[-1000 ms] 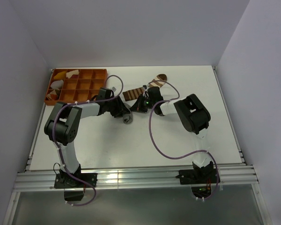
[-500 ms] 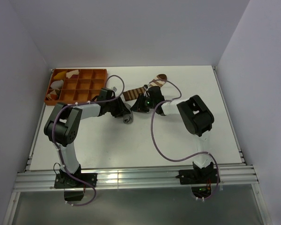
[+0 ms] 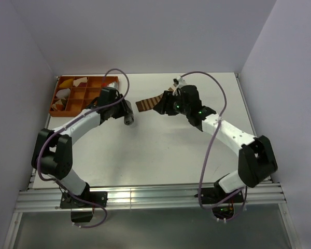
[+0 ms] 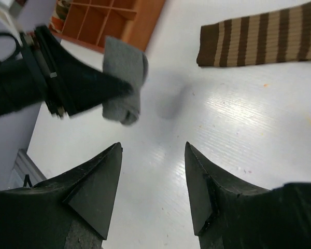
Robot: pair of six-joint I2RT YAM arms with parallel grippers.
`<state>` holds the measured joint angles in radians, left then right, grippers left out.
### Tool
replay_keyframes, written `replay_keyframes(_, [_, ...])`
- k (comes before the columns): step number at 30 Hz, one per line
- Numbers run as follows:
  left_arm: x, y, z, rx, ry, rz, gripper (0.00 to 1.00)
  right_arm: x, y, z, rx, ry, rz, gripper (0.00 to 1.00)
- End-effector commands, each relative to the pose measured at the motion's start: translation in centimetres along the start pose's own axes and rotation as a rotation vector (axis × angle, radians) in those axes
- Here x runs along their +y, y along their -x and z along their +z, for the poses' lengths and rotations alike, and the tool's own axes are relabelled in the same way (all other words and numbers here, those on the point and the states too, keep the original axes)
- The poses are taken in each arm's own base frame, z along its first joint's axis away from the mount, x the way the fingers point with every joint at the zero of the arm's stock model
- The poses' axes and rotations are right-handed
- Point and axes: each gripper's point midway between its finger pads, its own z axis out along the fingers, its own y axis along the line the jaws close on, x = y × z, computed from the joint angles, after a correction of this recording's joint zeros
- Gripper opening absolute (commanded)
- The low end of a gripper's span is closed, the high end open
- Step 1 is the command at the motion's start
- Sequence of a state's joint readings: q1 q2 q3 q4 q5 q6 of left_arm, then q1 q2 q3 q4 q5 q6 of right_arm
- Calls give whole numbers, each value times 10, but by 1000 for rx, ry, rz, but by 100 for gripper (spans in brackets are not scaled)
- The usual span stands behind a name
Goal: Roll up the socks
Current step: Pick up the sock at the center of the board, then place the sock in the storage box.
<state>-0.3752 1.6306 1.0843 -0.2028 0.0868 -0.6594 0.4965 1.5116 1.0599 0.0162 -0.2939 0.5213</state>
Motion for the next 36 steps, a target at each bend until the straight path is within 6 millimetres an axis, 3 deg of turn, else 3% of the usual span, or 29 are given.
replay_keyframes(1, [4,61,-32,-154,44,8,0,-14,-6,-30,-14,-74,-71,59])
replay_keyframes(6, [27,123,-51,-314,110,-70,0,-14,-9,-52,-34,-77,-95,59])
replay_keyframes(10, [68,166,-56,-405,187,-95,0,-12,-12,-66,-52,-57,-107,58])
replay_keyframes(12, [89,177,-57,-429,235,-105,0,-11,-13,-71,-56,-50,-119,58])
replay_keyframes(13, [110,184,-59,-450,278,-124,0,-9,-12,-75,-64,-42,-132,58])
replay_keyframes(15, [126,195,-61,-495,302,-127,0,-9,-11,-78,-84,-39,-144,60])
replay_keyframes(16, [148,199,-65,-513,337,-142,0,-10,-11,-80,-93,-41,-150,61])
replay_keyframes(19, [177,213,-65,-570,414,-131,0,-8,-8,-83,-109,-33,-167,63])
replay_keyframes(21, [193,214,-58,-559,437,-154,0,-7,-7,-84,-112,-30,-177,63])
replay_keyframes(23, [212,221,-63,-582,463,-179,0,-9,-7,-83,-109,-39,-189,63])
replay_keyframes(27, [241,216,-60,-571,514,-186,0,-14,-11,-80,-87,-52,-193,63])
replay_keyframes(36, [259,217,-59,-655,539,-179,0,-14,-21,-68,-27,-27,-173,61])
